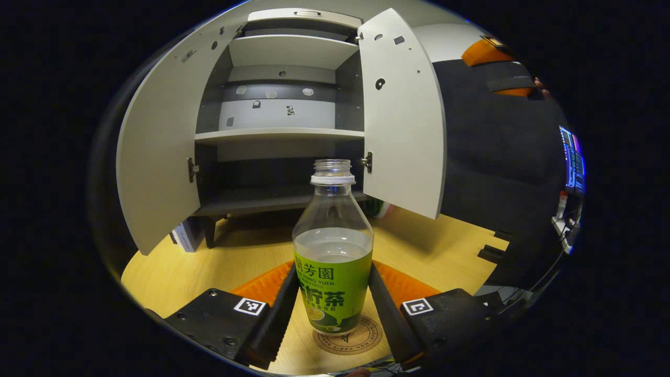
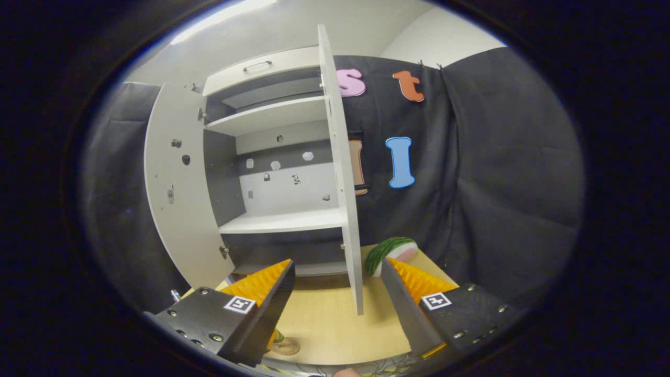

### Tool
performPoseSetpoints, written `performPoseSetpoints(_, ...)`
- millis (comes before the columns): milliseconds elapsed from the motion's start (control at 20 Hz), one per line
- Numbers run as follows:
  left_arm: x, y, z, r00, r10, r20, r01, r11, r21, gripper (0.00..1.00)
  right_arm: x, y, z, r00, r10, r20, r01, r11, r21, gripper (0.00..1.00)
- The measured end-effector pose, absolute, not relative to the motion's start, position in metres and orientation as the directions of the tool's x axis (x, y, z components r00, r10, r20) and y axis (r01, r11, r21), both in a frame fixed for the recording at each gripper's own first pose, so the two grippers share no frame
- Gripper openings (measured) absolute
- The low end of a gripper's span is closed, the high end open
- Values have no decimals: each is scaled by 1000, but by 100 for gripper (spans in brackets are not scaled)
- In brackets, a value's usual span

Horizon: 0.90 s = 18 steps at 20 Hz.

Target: Grasp the bottle in the cabinet with the left hand and place it on the coaster, then close the right door with the right hand and the left door with the left hand.

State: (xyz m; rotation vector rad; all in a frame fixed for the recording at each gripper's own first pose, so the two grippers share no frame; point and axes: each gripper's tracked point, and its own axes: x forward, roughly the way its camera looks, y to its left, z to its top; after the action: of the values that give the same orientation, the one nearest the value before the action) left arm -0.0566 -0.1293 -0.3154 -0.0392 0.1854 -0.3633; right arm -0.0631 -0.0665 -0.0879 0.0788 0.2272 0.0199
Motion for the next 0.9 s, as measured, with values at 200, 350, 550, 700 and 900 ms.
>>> performPoseSetpoints(200, -61, -140, -325, 908, -382, -169, 376, 924, -70, 80, -56, -56, -99, 965, 73, -253, -54, 995, 81, 99)
performPoseSetpoints(350, -70, -152, -333, 888, -423, -183, 417, 906, -70, 80, -52, -56, -108, 960, 69, -270, -52, 996, 68, 99)
performPoseSetpoints(550, -78, -147, -339, 880, -435, -192, 431, 900, -61, 81, -51, -57, -116, 953, 61, -298, -30, 994, 108, 99)
performPoseSetpoints(700, -83, -147, -351, 862, -452, -230, 460, 888, -22, 82, -48, -60, -121, 951, 51, -305, -23, 995, 95, 99)
performPoseSetpoints(900, -89, -137, -350, 853, -465, -236, 480, 878, 6, 85, -48, -53, -125, 947, 64, -314, -43, 996, 73, 99)
